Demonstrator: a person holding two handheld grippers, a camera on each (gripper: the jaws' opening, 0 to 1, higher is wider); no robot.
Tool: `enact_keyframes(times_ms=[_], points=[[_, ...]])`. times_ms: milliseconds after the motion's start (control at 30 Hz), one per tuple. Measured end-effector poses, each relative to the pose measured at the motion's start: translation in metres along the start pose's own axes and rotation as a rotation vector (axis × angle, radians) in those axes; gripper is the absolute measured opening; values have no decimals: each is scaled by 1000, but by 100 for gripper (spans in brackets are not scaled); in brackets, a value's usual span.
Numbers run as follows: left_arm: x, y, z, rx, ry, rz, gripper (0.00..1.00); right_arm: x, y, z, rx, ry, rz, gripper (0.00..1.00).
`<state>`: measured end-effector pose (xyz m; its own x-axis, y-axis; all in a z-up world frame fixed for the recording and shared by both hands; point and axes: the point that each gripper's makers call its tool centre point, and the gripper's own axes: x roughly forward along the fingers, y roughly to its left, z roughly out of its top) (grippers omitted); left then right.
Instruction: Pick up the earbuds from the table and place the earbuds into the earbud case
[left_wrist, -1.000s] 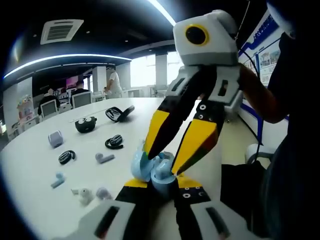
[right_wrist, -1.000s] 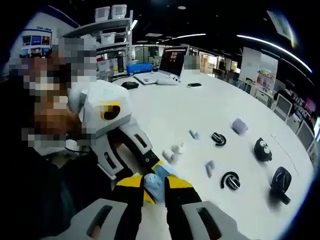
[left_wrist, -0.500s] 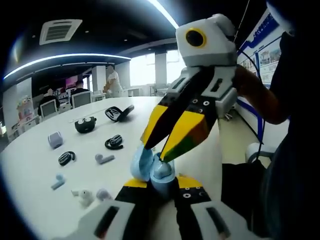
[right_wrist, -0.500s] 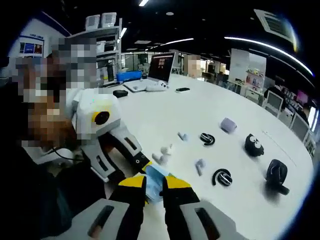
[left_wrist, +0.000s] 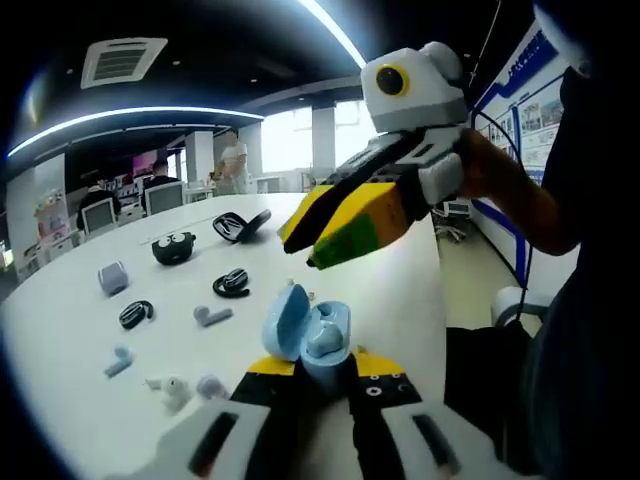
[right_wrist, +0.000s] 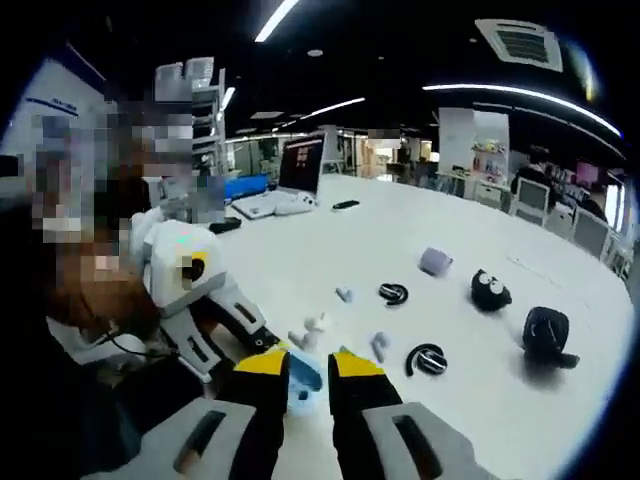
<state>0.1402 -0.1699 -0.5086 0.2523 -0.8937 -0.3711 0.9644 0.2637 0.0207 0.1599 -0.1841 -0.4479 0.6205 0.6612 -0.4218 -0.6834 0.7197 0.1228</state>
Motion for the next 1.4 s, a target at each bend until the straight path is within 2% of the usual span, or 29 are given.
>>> enact_keyframes(times_ms=[33,67,133,200,267,300,467,600,767,1033,1400], points=[[0,0,0,-1,-1,1,20,-1,-9,-4,27,1,-32,23],[0,0,0,-4,-4,1,19,-2,-11,-10,47,10,-32,29],[0,0,0,-10,-11,1,19,0,-7,-16,131,-7,-12,31],[0,-1,0,-12,-13,-3,19,3,-2,-19,222,-32,22,26],[0,-1,0,-11,-12,-5,19,5,-2,-20,257,-56,28,17],[0,-1,0,-11,-12,-6,19,7,-4,-22,287,-68,16,17],[0,-2,0,-14,-11,-7,19,15,3,-30,363,-51,58,15],[-1,-1,0,-19,-14,-8,19,19,6,-32,370,-37,72,9],[-1,-1,0,-23,-16,-9,19,22,14,-28,378,-30,87,9],[-6,5,-2,-28,-12,8,20,27,26,-25,337,12,99,9],[-11,6,-4,-40,-22,5,20,29,30,-25,307,19,107,10]])
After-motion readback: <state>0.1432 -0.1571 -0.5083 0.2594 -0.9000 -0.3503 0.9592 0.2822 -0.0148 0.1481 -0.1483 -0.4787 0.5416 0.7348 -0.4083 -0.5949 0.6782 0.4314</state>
